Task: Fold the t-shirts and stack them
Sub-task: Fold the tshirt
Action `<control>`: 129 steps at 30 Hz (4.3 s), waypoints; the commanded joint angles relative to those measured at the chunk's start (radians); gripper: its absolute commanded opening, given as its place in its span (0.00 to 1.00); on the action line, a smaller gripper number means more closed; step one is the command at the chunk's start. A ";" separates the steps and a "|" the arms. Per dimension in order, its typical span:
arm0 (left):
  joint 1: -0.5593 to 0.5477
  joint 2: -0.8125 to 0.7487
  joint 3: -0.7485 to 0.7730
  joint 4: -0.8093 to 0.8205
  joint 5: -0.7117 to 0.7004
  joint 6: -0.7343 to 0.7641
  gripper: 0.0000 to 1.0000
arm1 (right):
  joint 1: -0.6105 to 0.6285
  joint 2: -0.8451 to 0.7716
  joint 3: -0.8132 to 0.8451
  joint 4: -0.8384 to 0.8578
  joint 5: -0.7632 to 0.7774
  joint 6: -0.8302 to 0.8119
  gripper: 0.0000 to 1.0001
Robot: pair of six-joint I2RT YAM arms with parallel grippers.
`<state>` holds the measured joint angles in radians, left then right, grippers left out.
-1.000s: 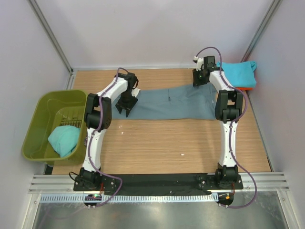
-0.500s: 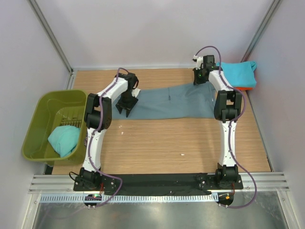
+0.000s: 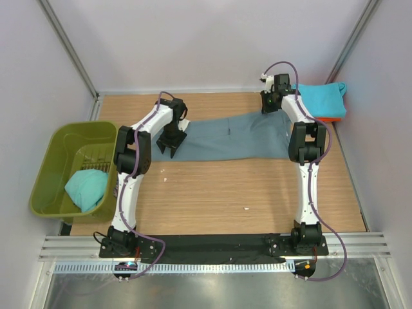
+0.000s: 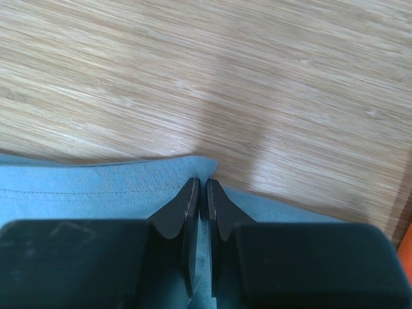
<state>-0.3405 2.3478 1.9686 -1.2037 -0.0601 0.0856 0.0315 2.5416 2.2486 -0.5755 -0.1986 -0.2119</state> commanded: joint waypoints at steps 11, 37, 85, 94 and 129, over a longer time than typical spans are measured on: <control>-0.014 0.027 0.015 -0.005 -0.003 0.003 0.50 | -0.007 0.019 0.060 0.058 0.034 -0.017 0.27; -0.017 -0.004 0.006 -0.004 -0.040 0.003 0.49 | 0.008 0.011 0.134 0.109 0.164 -0.049 0.37; 0.092 -0.192 -0.379 0.102 0.100 0.011 0.52 | -0.004 -0.112 -0.212 -0.011 0.031 0.227 0.66; -0.067 -0.300 -0.520 0.043 0.131 0.051 0.51 | 0.021 0.086 0.101 0.051 0.030 0.272 0.70; -0.549 -0.312 -0.602 -0.007 0.211 0.063 0.09 | 0.110 0.085 0.240 0.111 0.099 0.184 0.75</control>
<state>-0.8661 2.0224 1.3369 -1.1835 0.1001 0.1463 0.1360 2.6728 2.4424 -0.4980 -0.1360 -0.0074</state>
